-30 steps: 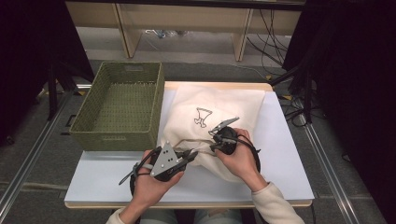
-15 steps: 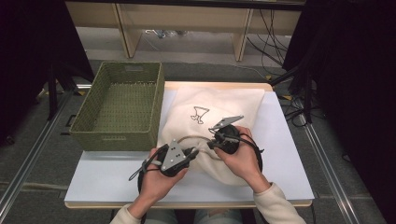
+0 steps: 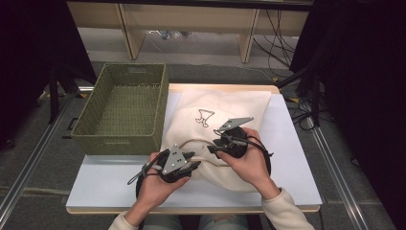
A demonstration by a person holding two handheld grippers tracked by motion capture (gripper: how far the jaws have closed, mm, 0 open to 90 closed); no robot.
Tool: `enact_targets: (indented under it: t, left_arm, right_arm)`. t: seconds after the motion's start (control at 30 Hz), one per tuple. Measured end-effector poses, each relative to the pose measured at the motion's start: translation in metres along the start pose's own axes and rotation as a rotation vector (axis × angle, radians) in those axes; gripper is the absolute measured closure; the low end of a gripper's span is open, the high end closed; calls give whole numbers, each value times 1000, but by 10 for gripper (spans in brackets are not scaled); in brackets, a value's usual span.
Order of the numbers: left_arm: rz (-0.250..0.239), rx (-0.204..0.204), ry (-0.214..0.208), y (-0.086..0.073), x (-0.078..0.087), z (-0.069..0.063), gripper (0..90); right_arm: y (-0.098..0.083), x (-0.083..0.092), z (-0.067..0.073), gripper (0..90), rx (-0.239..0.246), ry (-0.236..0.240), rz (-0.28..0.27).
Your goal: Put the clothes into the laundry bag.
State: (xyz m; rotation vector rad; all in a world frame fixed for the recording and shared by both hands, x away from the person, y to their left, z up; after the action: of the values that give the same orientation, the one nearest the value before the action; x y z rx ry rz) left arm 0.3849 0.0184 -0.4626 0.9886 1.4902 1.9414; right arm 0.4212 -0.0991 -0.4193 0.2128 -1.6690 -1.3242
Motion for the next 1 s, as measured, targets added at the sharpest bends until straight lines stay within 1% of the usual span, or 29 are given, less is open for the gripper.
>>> enact_targets:
  t: [0.03, 0.07, 0.1, 0.13, 0.17, 0.2, 0.23, 0.27, 0.3, 0.33, 0.37, 0.4, 0.43, 0.47, 0.5, 0.53, 0.57, 0.6, 0.63, 0.7, 0.73, 0.77, 0.8, 0.83, 0.87, 0.9, 0.93, 0.97, 1.0]
  left_arm:
    - [-1, -6, -2, 2, 1, -1, 586]
    - [-4, -17, -8, 4, 3, 0, 569]
    - [-5, -21, -11, 5, 4, 0, 553]
    - [-12, -6, -12, 6, 5, -1, 539]
    - [-13, -3, -10, 7, 6, -1, 526]
    - [-16, 5, 8, 8, 8, 0, 507]
    - [-16, 12, 1, 8, 9, 0, 493]
    - [-23, 17, 5, 10, 11, 1, 480]
    - [-23, 20, 1, 11, 12, 1, 464]
    - [-24, 31, 5, 12, 14, 1, 444]
    - [-35, 36, 6, 14, 15, 2, 430]
    - [-38, 40, 8, 15, 17, 3, 419]
    - [-43, 45, 12, 16, 19, 4, 404]
    - [-47, 47, 27, 18, 22, 6, 391]
    - [-50, 54, 32, 19, 23, 7, 379]
    - [-54, 53, 29, 20, 25, 8, 366]
    - [-52, 64, 37, 20, 27, 8, 350]
    - [-49, 50, 28, 21, 30, 9, 335]
    - [-47, 63, 28, 21, 31, 9, 317]
    - [-62, 73, 34, 23, 36, 11, 292]
    - [-59, 67, 33, 24, 38, 12, 286]
    - [-65, 69, 36, 25, 39, 12, 280]
    - [-67, 63, 43, 26, 42, 15, 273]
    - [-54, 50, 53, 26, 44, 18, 272]
    - [-53, 46, 73, 26, 46, 21, 272]
    - [-59, 47, 83, 27, 47, 24, 272]
    - [-59, 46, 89, 26, 49, 27, 272]
    - [-61, 60, 99, 26, 50, 29, 271]
    - [-61, 56, 110, 25, 52, 33, 272]
  right_arm:
    - [1, 2, 2, 633, -32, -13, -8]
    - [4, 4, 4, 625, -29, 2, -12]
    - [6, 5, 3, 618, -10, 15, -35]
    - [8, 7, 5, 613, -49, 5, -47]
    - [11, 8, 3, 606, -10, 25, -61]
    - [12, 10, 3, 599, -7, 27, -69]
    - [14, 12, 5, 594, -54, 8, -84]
    - [16, 14, 4, 594, -55, 25, -94]
    - [17, 15, 3, 595, -49, 24, -103]
    - [18, 17, 3, 595, -64, 18, -111]
    - [20, 18, 0, 594, -53, 17, -130]
    - [19, 20, -2, 594, -74, -2, -126]
    - [20, 19, -5, 595, -65, 2, -141]
    - [20, 20, -6, 595, -93, -2, -146]
    - [20, 22, -10, 594, -102, -29, -146]
    - [19, 22, -12, 594, -103, -26, -142]
    - [19, 22, -14, 593, -116, -25, -152]
    - [20, 24, -17, 592, -115, -33, -163]
    - [20, 25, -21, 591, -96, -45, -173]
    - [20, 27, -24, 590, -135, -56, -171]
    - [19, 28, -28, 590, -135, -55, -175]
    - [19, 28, -31, 589, -125, -68, -176]
    - [18, 29, -31, 589, -141, -72, -172]
    - [17, 28, -33, 589, -146, -70, -179]
    - [16, 29, -34, 589, -151, -84, -172]
    - [16, 29, -36, 589, -137, -88, -175]
    - [16, 28, -37, 589, -131, -80, -185]
    - [15, 28, -37, 589, -153, -85, -174]
    - [14, 29, -38, 589, -142, -91, -171]
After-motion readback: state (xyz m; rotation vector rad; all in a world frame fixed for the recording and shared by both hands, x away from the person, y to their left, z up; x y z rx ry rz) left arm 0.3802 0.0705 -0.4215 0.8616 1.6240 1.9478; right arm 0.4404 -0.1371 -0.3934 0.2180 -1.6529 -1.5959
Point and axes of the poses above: each handheld gripper's, and its own axes: x roughly backward along the jaws, y roughly out of its top, z roughly to its left, the point moved 8 cm from there along -x, roughly forward along the jaws, and after that the axes turned 11 degrees about -z, right-handed, at the moved point
